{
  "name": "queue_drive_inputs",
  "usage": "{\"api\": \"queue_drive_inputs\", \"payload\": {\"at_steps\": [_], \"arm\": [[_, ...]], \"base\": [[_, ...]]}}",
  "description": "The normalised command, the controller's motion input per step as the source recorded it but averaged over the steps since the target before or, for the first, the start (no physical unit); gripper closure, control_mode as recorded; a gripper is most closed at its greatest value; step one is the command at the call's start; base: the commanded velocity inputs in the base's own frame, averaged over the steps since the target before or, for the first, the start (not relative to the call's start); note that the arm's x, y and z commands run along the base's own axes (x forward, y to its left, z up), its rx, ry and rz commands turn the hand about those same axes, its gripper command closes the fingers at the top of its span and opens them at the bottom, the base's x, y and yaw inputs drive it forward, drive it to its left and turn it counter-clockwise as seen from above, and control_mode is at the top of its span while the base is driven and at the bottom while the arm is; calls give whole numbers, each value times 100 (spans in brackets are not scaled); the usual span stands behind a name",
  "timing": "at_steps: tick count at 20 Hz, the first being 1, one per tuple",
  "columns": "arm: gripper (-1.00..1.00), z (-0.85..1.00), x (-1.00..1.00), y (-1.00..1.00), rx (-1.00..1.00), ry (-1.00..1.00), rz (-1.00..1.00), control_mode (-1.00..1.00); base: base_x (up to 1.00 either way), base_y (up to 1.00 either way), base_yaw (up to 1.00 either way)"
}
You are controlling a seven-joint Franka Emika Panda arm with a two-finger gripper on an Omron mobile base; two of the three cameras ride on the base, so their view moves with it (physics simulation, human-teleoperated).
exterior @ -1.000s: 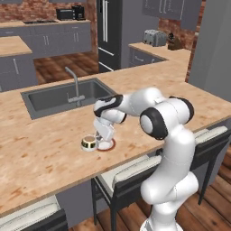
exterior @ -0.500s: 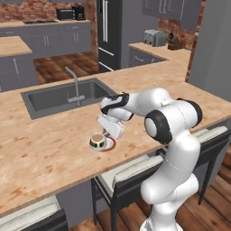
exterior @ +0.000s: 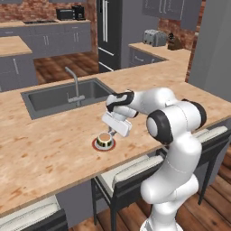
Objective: Pick the cup of tea, navigate to the dining table, and place it on the saucer.
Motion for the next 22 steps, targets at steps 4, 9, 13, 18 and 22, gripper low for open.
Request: {"api": "queue_drive_inputs", "payload": {"at_steps": [4, 9, 13, 18, 22], "arm": [[100, 0, 21, 0, 0, 0, 10, -100], [100, 0, 30, 0, 0, 0, 8, -100], [100, -3, 10, 0, 0, 0, 8, -100], [100, -11, 0, 0, 0, 0, 7, -100], [100, -11, 0, 0, 0, 0, 5, -100]], "base": [[0, 0, 0], [0, 0, 0], [0, 0, 0], [0, 0, 0], [0, 0, 0]]}}
